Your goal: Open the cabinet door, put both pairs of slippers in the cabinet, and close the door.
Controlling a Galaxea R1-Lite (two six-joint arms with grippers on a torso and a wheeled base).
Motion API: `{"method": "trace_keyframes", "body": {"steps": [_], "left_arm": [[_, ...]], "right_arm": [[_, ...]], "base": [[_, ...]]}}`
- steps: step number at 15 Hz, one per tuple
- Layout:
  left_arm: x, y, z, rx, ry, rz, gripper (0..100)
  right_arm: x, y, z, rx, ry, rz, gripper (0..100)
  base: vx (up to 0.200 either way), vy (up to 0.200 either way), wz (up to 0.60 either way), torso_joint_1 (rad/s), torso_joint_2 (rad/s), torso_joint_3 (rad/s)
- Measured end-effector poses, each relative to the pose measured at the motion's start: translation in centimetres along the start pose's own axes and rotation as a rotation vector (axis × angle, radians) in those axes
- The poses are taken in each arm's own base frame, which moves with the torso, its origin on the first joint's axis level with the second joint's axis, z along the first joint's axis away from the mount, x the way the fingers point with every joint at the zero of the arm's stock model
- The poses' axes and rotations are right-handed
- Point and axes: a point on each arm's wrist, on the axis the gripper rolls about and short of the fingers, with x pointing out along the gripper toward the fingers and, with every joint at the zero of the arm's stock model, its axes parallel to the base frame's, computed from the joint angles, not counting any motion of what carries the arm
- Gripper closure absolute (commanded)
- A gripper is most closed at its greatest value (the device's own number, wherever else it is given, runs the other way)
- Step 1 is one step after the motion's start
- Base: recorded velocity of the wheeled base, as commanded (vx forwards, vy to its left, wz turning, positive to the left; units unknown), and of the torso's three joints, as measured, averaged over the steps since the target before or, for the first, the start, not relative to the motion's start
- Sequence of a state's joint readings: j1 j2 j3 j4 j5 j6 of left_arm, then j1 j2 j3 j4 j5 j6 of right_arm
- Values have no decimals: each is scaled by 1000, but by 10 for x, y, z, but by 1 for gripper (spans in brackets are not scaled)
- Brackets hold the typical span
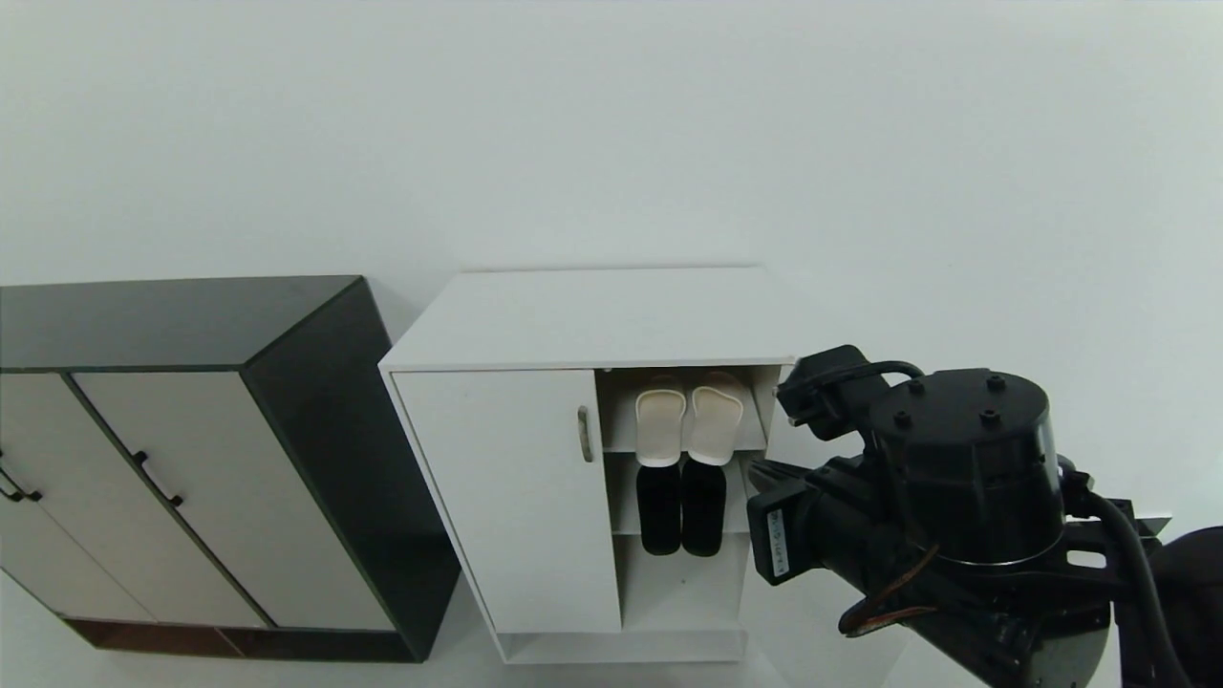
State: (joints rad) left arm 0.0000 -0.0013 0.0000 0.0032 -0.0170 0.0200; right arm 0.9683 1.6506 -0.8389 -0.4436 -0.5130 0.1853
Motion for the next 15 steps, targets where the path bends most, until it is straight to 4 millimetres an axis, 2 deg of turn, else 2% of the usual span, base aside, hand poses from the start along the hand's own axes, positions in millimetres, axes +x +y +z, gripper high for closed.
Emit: {"method": "trace_keyframes", "body": {"steps": [3, 7, 10, 13, 15], "left_arm": [[0, 0, 0, 0, 0, 0, 100], [0, 0, 0, 0, 0, 0, 100], [0, 0, 0, 0, 0, -1, 100], [0, 0, 0, 0, 0, 0, 100], [0, 0, 0, 0, 0, 0, 100]], "right_arm": [[0, 1, -2, -10, -4, 4, 100], [0, 1, -6, -27, 5, 4, 100], [2, 0, -5, -22, -2, -1, 100], [8, -12, -1, -2, -18, -44, 100], [18, -28, 3, 9, -23, -106, 100]], "base": [[0, 0, 0, 0, 0, 0], [0, 0, -600, 1, -4, 4], [0, 0, 0, 0, 0, 0], [0, 0, 0, 0, 0, 0], [0, 0, 0, 0, 0, 0]]}}
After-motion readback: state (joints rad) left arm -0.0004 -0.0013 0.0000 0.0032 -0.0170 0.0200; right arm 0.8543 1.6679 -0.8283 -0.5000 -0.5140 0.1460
